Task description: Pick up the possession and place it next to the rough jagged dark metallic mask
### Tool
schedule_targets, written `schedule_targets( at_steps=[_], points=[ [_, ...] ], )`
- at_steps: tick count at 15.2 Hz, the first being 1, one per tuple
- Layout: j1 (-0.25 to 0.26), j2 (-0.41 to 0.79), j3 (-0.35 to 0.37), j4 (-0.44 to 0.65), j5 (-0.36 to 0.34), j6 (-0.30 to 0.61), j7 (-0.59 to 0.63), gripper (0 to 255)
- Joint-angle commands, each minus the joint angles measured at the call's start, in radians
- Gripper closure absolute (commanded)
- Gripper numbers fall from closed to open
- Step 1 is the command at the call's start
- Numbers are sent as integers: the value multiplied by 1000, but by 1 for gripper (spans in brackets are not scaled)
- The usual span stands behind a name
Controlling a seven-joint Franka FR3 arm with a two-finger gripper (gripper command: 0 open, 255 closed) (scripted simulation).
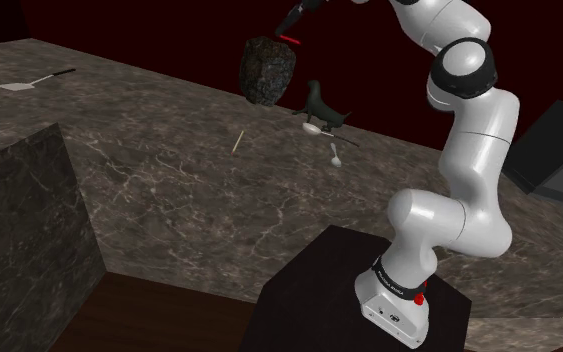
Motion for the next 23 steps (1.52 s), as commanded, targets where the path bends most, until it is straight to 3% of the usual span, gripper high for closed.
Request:
schedule_targets(
  at_steps=[1,11,23],
  points=[
    [-25,9,7,-49,10,35,-8,255],
    [-126,38,37,-258,48,189,-49,255],
    [-182,34,43,-437,58,346,-89,255]
  ],
)
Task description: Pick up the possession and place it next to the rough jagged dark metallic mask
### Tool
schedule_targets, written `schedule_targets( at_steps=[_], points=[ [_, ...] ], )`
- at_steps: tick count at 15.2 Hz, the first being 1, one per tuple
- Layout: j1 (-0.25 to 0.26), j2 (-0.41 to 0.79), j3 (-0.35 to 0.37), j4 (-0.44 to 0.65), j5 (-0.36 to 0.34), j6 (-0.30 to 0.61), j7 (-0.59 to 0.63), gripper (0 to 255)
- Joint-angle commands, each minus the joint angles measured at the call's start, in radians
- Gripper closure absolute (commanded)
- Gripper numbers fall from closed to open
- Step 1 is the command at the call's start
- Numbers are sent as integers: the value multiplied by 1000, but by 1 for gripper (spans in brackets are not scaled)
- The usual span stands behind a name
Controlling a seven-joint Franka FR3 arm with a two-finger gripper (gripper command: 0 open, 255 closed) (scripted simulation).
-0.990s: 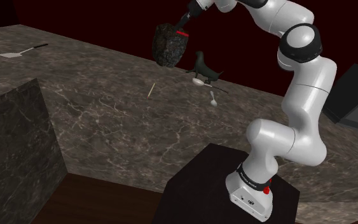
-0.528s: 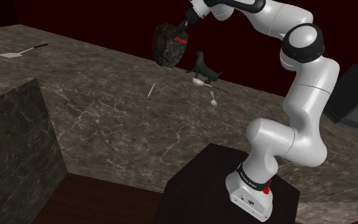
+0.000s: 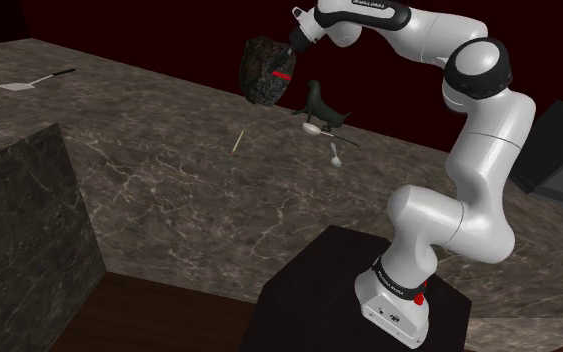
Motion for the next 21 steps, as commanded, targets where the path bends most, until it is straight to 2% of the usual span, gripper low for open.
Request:
schedule_targets(
  at_steps=[1,10,21],
  points=[
    [-5,-3,-1,-26,0,25,-5,255],
    [-13,-28,-18,-124,-13,131,-26,255],
    [4,-76,-60,-214,-43,252,-44,255]
  ],
)
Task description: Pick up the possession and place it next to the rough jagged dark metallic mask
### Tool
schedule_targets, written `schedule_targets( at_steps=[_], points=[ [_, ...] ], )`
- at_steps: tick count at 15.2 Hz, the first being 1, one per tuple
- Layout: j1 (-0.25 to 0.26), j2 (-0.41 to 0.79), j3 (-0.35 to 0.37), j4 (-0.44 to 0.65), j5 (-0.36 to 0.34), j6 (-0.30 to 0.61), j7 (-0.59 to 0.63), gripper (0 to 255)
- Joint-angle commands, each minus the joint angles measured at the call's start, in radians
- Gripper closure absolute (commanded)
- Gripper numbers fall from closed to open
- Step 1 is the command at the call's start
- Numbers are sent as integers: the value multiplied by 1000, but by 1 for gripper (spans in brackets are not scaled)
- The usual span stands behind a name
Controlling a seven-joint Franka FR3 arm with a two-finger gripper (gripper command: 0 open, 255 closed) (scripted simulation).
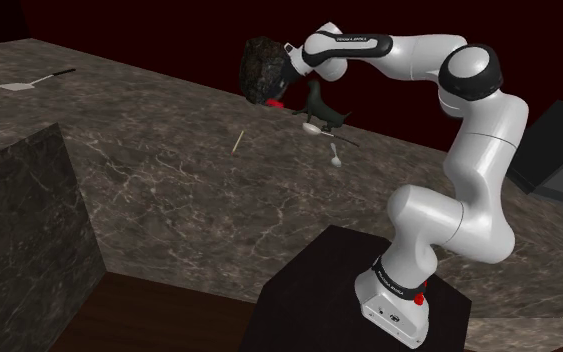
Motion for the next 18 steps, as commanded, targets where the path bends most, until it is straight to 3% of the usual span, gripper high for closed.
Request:
schedule_targets(
  at_steps=[1,18],
  points=[
    [8,-12,-11,-12,-8,22,-2,255],
    [71,-116,-111,-91,-72,189,-21,255]
  ],
)
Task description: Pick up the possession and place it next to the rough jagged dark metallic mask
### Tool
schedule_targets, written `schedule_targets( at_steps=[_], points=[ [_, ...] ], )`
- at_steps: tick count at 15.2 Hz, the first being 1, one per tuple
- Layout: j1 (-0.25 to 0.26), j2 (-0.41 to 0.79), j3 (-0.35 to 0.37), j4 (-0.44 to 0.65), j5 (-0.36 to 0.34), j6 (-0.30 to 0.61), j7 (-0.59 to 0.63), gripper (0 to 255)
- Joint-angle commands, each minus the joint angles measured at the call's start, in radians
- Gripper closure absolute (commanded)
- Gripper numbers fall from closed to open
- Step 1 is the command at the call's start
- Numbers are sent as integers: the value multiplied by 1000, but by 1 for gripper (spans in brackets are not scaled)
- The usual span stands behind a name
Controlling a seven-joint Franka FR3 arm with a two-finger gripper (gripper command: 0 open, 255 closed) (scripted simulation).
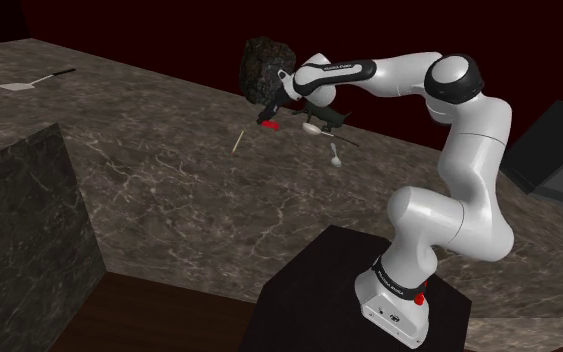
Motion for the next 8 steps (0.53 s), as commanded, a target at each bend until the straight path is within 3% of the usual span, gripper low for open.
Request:
schedule_targets(
  at_steps=[1,8],
  points=[
    [6,-13,-12,-10,-8,21,-4,255],
    [12,-23,-22,-13,-13,34,-5,255]
  ],
)
